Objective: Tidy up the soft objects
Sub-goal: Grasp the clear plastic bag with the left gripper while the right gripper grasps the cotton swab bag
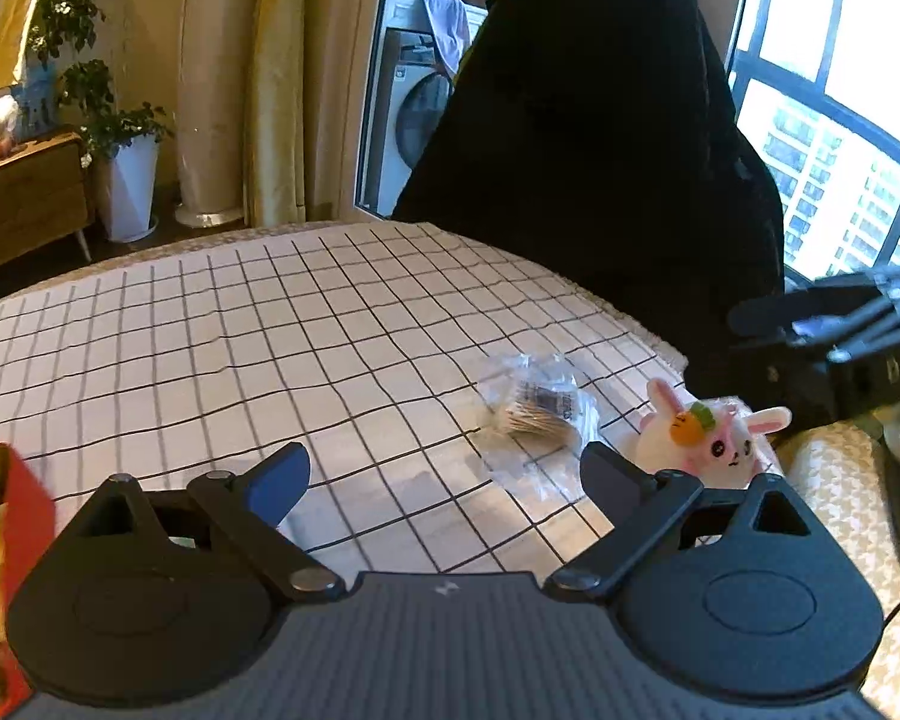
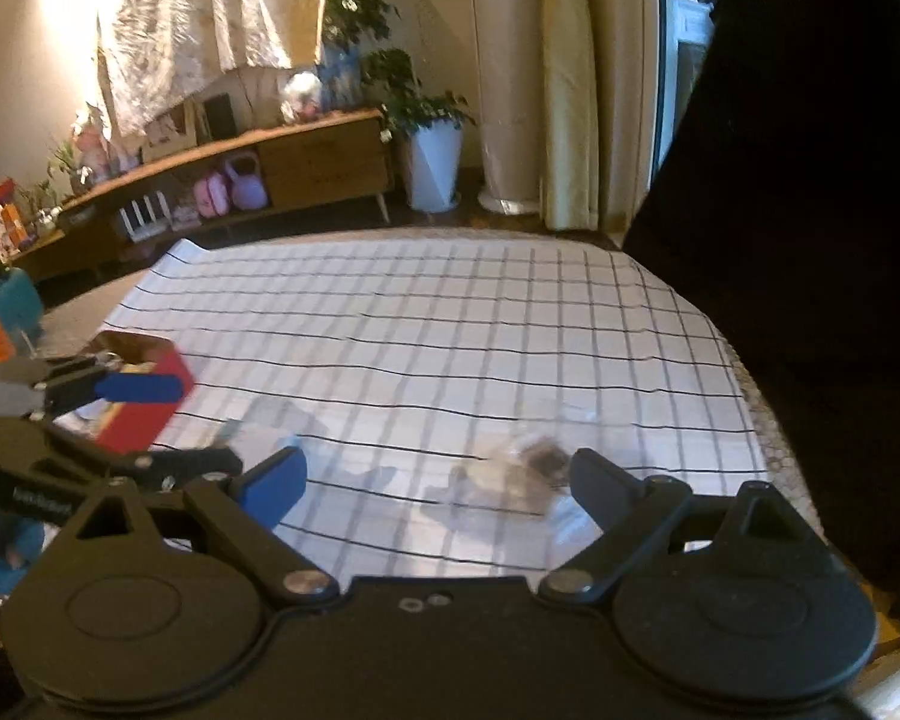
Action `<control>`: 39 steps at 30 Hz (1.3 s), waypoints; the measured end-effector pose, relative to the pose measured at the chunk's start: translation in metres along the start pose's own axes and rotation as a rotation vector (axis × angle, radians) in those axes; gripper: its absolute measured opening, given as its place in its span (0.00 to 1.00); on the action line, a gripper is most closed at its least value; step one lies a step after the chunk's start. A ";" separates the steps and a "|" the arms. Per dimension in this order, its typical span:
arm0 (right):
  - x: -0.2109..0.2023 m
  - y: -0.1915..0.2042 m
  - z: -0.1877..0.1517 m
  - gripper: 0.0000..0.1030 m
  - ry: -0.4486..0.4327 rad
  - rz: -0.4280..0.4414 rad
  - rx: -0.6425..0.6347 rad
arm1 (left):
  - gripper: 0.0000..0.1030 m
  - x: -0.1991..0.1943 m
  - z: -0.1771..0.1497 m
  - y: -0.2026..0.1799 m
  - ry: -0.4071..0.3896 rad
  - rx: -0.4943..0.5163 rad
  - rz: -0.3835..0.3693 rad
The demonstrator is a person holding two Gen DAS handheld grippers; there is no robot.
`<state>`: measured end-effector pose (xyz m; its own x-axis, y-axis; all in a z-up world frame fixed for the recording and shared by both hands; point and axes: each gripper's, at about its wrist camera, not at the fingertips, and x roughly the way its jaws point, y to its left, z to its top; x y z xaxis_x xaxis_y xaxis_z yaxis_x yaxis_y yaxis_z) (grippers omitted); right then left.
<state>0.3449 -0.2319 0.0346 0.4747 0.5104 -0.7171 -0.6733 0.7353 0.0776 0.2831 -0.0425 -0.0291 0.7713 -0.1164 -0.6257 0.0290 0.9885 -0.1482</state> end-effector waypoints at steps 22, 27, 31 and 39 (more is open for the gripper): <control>0.158 -0.061 0.027 0.87 0.437 0.015 -0.174 | 0.95 0.133 -0.017 -0.038 0.138 0.119 -0.082; 0.178 -0.068 0.023 0.87 0.477 0.037 -0.151 | 0.95 0.149 -0.022 -0.047 0.153 0.168 -0.115; 0.188 -0.068 0.018 0.87 0.499 0.043 -0.156 | 0.95 0.158 -0.026 -0.051 0.167 0.182 -0.138; 0.198 -0.065 0.016 0.86 0.517 0.036 -0.164 | 0.94 0.169 -0.031 -0.063 0.178 0.223 -0.147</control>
<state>0.4913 -0.1716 -0.1014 0.1369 0.2171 -0.9665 -0.7832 0.6212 0.0286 0.3919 -0.1276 -0.1488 0.6255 -0.2549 -0.7374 0.2857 0.9543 -0.0876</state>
